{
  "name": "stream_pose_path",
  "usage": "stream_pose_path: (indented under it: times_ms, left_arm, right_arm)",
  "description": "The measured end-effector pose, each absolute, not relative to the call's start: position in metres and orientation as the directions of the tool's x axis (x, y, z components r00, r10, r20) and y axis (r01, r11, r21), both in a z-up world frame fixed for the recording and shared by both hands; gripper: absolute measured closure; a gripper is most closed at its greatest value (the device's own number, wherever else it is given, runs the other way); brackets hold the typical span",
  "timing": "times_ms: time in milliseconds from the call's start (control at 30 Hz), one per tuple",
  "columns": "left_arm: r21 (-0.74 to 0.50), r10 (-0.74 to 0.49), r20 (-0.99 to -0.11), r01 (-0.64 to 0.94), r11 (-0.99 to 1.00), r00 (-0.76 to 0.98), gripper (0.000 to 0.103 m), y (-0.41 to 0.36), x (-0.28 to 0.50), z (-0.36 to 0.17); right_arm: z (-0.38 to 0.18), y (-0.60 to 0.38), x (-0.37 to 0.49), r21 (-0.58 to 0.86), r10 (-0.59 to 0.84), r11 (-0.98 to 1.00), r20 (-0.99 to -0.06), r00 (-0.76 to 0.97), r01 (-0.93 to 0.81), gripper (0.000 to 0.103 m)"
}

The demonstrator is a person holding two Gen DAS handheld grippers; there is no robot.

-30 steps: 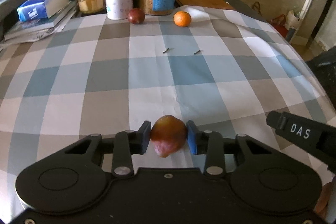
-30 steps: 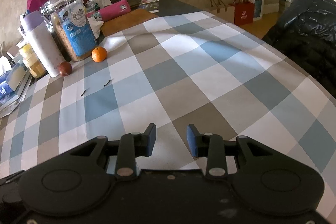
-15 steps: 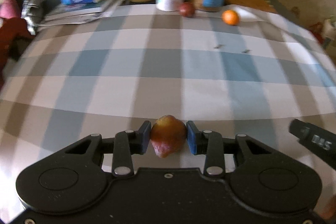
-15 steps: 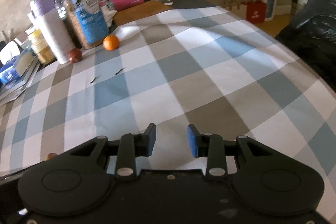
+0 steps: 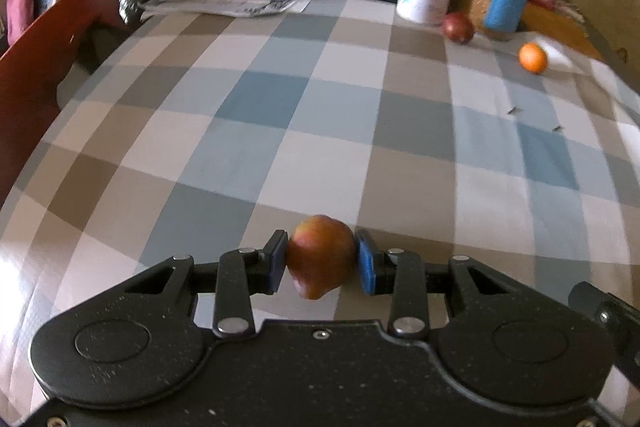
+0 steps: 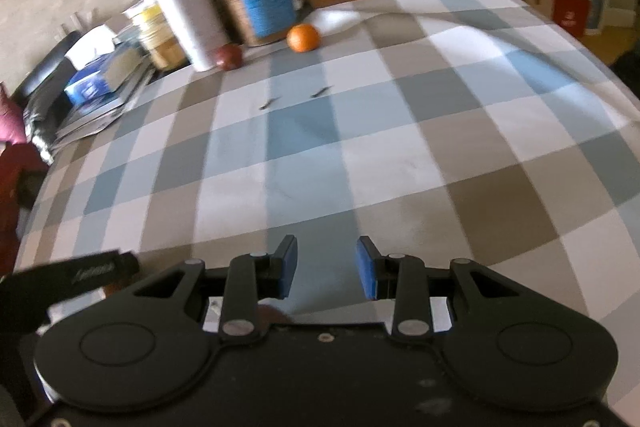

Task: Organize fruits
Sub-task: 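Close right gripper on a stemmed dark plum while left gripper holds its plum, then carry the plum in left gripper while right gripper carries its plum over the tray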

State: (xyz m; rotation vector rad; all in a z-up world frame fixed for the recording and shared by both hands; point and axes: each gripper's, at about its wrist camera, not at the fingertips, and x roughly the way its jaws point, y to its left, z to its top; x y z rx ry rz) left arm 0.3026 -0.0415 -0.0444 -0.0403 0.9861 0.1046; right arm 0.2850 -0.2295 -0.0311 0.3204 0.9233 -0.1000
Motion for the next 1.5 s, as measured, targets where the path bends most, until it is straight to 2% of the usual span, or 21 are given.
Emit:
stream_pose_path:
  times_ms: [500, 867, 1233, 1500]
  left_arm:
    - [0.014, 0.073, -0.832, -0.111, 0.994, 0.55, 0.056, -0.041, 0.303, -0.044]
    - [0.012, 0.068, -0.833, -0.105, 0.994, 0.549, 0.056, -0.041, 0.304, -0.043]
    - [0.012, 0.068, -0.833, -0.105, 0.994, 0.549, 0.056, -0.041, 0.304, -0.043]
    - [0.014, 0.07, -0.833, -0.104, 0.994, 0.549, 0.056, -0.042, 0.304, -0.043]
  right_arm:
    - [-0.022, -0.191, 0.269, 0.157, 0.107, 0.987, -0.769, 0.63, 0.023, 0.068]
    - [-0.024, -0.173, 0.245, 0.041, 0.044, 0.999, -0.755, 0.654, -0.019, 0.067]
    - [-0.03, -0.178, 0.248, 0.039, 0.024, 0.999, -0.777, 0.629, 0.01, 0.067]
    - [-0.035, -0.17, 0.247, -0.021, -0.008, 1.0, -0.792, 0.61, -0.014, 0.066]
